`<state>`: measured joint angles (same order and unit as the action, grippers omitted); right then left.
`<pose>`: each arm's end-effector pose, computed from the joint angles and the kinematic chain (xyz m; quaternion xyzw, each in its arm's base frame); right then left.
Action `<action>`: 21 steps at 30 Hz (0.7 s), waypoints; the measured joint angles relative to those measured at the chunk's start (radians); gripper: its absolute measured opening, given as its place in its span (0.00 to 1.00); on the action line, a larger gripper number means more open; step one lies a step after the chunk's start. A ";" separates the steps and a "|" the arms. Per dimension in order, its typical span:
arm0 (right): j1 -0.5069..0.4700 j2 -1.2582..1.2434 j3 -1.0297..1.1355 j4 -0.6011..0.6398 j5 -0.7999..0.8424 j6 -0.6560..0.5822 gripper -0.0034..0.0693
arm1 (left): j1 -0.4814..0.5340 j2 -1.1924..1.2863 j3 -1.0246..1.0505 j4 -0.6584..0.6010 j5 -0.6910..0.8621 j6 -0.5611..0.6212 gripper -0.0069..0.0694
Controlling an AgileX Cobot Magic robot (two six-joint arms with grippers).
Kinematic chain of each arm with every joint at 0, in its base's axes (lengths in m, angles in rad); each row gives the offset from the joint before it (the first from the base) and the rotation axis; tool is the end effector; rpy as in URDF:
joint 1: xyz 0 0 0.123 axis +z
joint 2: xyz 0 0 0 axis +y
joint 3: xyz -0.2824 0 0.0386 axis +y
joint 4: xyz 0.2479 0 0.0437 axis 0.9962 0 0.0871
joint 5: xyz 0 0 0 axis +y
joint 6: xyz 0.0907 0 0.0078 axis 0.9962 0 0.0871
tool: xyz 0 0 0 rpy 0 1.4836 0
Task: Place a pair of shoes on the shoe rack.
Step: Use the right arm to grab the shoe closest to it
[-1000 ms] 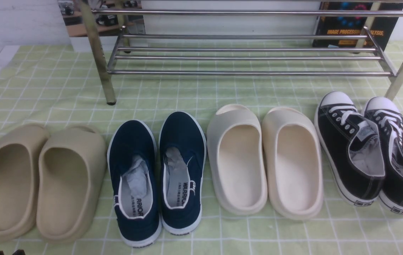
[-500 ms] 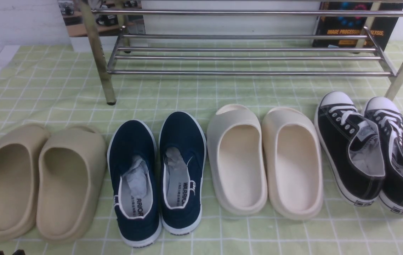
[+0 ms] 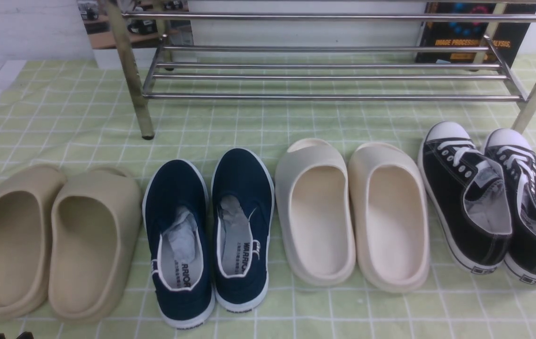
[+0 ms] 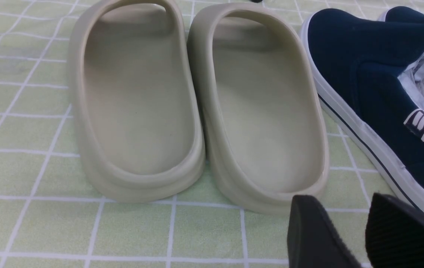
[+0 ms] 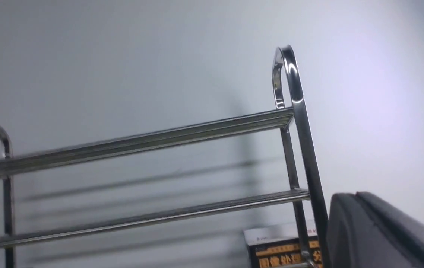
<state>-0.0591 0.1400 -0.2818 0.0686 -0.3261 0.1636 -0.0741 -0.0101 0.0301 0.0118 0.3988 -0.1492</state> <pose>0.0422 -0.0045 0.3267 0.0792 0.4802 0.0686 0.8709 0.0519 -0.0034 0.1677 -0.0275 0.8136 -0.0597 0.5776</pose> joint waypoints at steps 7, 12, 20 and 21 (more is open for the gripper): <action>0.000 0.381 -0.328 -0.001 0.431 -0.123 0.06 | 0.000 0.000 0.000 0.000 0.000 0.000 0.40; 0.000 0.720 -0.522 0.037 0.924 -0.197 0.06 | 0.000 0.000 0.000 0.000 0.000 0.000 0.40; 0.135 1.049 -0.640 0.153 1.108 -0.377 0.08 | 0.000 0.000 0.000 0.000 0.000 0.000 0.40; 0.156 1.074 -0.652 0.153 1.116 -0.379 0.08 | 0.000 0.000 0.000 0.000 0.000 0.000 0.40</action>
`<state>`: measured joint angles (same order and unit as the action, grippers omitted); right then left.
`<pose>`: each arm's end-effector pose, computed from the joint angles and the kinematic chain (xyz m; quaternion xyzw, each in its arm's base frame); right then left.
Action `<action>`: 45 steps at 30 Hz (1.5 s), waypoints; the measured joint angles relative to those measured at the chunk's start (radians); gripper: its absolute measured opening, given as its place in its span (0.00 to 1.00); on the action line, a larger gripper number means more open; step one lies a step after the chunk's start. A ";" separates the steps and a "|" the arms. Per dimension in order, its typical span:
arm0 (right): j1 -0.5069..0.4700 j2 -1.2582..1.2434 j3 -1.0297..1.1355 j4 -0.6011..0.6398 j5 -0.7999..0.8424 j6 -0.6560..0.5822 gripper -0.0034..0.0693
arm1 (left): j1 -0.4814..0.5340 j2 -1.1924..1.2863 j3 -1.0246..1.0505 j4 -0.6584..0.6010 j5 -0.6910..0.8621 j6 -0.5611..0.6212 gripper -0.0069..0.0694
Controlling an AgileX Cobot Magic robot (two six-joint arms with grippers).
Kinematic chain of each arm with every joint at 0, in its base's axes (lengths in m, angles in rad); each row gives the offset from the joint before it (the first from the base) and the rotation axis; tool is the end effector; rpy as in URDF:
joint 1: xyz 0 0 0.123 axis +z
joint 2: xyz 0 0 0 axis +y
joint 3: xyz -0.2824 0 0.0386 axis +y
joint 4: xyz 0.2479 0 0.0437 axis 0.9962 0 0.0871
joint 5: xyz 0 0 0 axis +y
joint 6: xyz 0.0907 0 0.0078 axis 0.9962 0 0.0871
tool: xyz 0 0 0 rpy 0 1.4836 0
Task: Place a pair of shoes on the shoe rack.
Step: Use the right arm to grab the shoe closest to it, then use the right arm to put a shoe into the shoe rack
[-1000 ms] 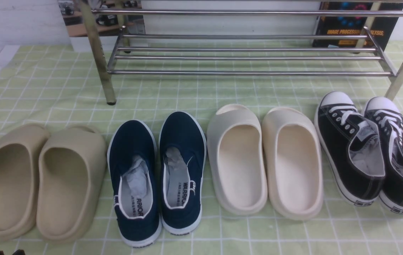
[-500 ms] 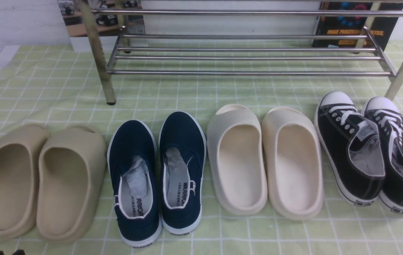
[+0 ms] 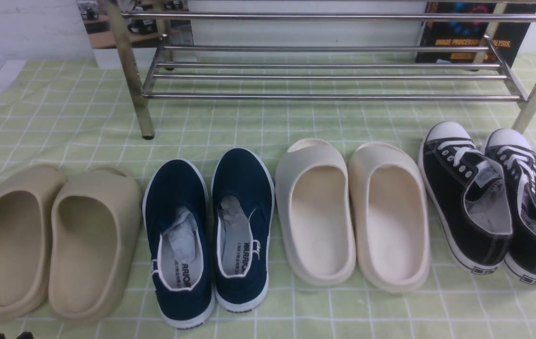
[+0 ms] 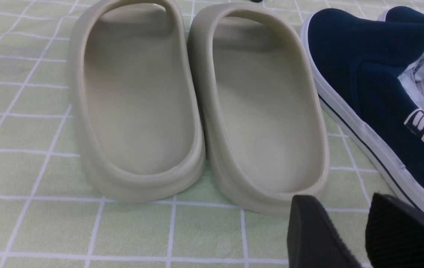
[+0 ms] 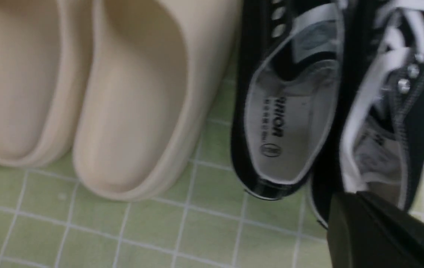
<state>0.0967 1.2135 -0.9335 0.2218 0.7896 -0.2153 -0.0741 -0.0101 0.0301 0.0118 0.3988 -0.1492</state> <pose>0.2360 0.0372 0.3003 -0.0966 0.9477 0.0806 0.2935 0.0519 -0.0034 0.1677 -0.0275 0.8136 -0.0597 0.5776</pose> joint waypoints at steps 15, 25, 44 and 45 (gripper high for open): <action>0.159 0.439 -0.300 -0.233 0.159 0.297 0.76 | 0.000 0.000 0.000 0.000 0.000 0.000 0.40; 0.159 0.631 -0.302 -0.287 0.005 0.433 0.61 | 0.000 0.000 0.000 0.000 0.000 0.000 0.40; 0.189 0.592 -0.529 -0.280 0.273 0.394 0.06 | 0.000 0.000 0.000 0.000 0.000 0.000 0.40; 0.204 0.592 -0.569 -0.282 0.299 0.386 0.06 | 0.000 0.000 0.000 0.000 0.000 0.000 0.40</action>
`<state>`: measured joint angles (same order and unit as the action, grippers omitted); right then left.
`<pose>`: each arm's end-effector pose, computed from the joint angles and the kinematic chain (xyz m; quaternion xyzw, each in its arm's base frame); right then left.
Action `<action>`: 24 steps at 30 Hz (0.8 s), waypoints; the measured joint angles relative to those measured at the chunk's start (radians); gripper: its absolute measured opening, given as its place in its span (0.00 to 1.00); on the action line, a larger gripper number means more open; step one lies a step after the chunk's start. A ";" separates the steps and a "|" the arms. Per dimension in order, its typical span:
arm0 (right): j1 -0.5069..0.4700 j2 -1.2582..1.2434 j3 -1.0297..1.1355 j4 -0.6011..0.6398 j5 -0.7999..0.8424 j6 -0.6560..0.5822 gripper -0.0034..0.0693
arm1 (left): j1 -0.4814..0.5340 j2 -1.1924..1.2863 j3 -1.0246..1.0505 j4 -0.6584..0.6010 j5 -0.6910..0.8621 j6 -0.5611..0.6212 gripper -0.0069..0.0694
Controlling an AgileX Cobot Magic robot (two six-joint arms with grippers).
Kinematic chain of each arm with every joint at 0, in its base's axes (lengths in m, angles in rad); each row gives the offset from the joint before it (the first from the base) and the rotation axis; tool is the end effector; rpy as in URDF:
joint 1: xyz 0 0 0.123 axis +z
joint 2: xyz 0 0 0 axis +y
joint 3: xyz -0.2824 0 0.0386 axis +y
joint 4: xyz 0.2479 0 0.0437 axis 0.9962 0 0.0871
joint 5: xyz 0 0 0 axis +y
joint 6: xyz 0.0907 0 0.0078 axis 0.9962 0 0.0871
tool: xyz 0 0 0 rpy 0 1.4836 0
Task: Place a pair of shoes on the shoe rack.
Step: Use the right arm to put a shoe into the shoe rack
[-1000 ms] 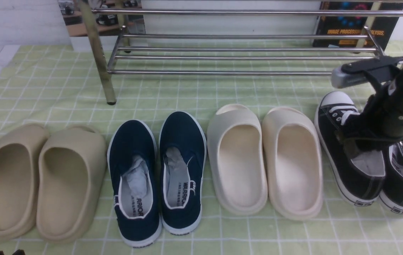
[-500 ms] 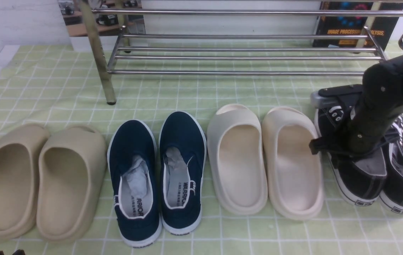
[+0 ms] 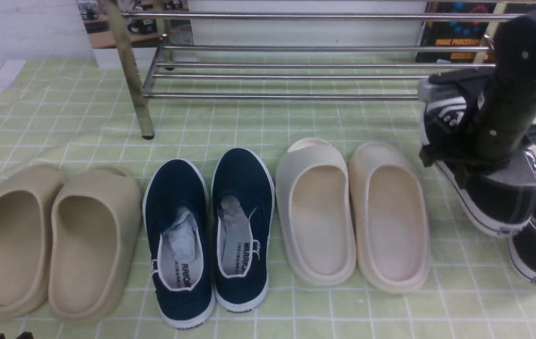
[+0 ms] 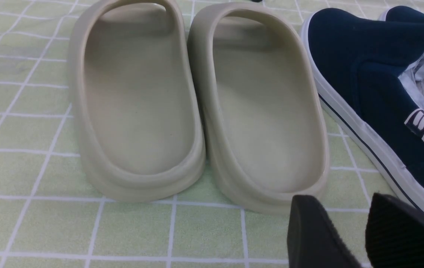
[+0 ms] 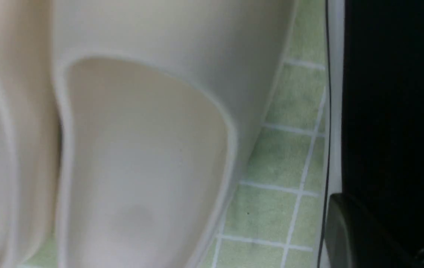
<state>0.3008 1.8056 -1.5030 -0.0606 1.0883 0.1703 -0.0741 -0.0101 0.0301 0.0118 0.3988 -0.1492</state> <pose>0.3614 0.1070 0.2688 -0.0749 0.9879 0.0034 0.1361 0.0519 -0.0034 0.1677 -0.0275 0.8136 -0.0597 0.5776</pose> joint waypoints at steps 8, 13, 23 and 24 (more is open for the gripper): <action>0.027 0.070 -0.204 -0.034 0.022 -0.019 0.07 | 0.000 0.000 0.000 0.000 0.000 0.000 0.40; -0.016 0.277 -0.451 -0.056 0.033 -0.020 0.07 | 0.000 0.000 0.000 0.000 0.000 0.000 0.40; -0.051 0.551 -0.887 -0.052 0.105 -0.036 0.07 | 0.000 0.000 0.000 0.000 0.000 0.000 0.40; -0.051 0.560 -0.907 -0.047 0.106 -0.042 0.07 | 0.000 0.000 0.000 0.000 0.000 0.000 0.40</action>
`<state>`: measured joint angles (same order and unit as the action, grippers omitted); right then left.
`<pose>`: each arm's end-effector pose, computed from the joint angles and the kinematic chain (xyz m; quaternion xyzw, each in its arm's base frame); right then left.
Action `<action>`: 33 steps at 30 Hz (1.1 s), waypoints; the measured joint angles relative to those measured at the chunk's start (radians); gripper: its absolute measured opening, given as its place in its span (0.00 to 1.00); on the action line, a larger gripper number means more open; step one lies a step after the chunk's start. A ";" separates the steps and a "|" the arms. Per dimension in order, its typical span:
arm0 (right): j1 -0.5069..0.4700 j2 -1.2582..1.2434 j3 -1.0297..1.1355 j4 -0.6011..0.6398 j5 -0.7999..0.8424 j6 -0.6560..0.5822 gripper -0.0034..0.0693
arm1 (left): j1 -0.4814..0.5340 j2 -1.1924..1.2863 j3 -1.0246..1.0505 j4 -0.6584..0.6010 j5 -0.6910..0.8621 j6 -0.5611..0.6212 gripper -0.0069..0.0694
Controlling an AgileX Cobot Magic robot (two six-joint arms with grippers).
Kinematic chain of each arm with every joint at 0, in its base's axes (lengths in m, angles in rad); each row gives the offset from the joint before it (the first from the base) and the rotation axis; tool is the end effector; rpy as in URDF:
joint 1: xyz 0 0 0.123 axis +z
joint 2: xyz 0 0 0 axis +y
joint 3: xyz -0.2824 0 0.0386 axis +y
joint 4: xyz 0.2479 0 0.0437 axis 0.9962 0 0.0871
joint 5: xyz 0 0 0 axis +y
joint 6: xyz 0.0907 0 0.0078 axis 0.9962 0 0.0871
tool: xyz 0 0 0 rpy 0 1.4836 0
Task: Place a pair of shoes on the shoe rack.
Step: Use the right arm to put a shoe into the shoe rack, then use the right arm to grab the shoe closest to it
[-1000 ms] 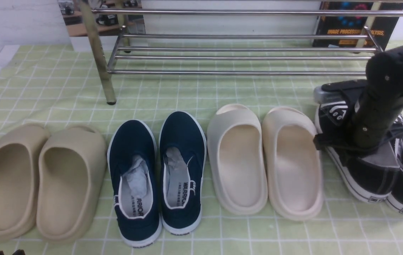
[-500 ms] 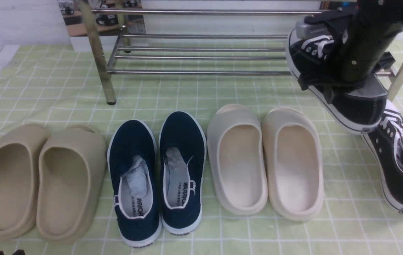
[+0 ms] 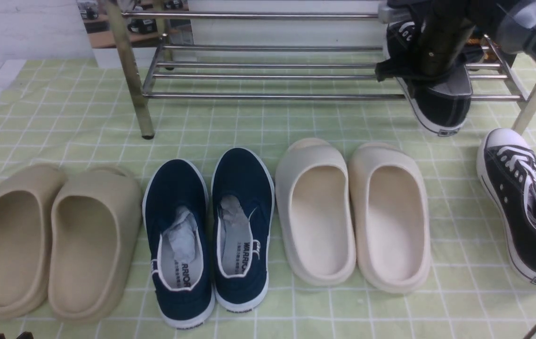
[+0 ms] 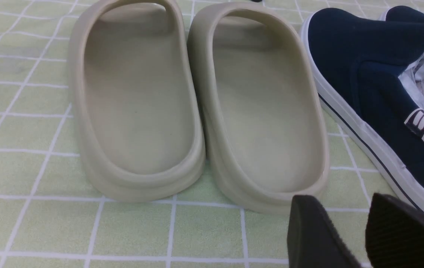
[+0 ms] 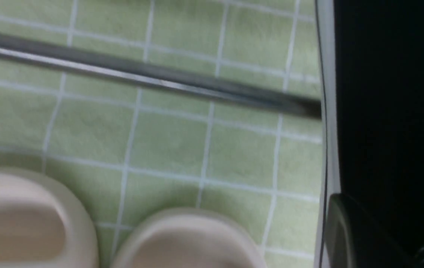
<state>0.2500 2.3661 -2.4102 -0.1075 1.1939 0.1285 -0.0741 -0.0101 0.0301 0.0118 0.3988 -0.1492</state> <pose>0.5047 0.1195 0.2686 -0.0652 0.9643 -0.0051 0.2566 0.0519 -0.0034 0.1677 -0.0275 0.8136 -0.0597 0.5776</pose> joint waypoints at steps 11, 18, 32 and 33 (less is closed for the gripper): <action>0.000 0.031 -0.027 0.004 -0.089 -0.007 0.24 | 0.000 0.000 0.000 0.000 0.000 0.000 0.40; -0.001 -0.050 0.019 0.098 -0.110 -0.013 0.71 | 0.000 0.000 0.000 0.000 0.000 0.000 0.40; -0.159 -0.521 0.625 0.107 0.036 -0.045 0.84 | 0.000 0.000 0.000 -0.003 0.000 0.000 0.40; -0.163 -0.522 0.625 0.107 0.036 -0.045 0.84 | 0.000 0.000 0.000 -0.003 0.000 0.000 0.40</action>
<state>0.0873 1.8443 -1.7852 0.0000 1.2304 0.0831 -0.0741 -0.0101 0.0301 0.0090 0.3988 -0.1492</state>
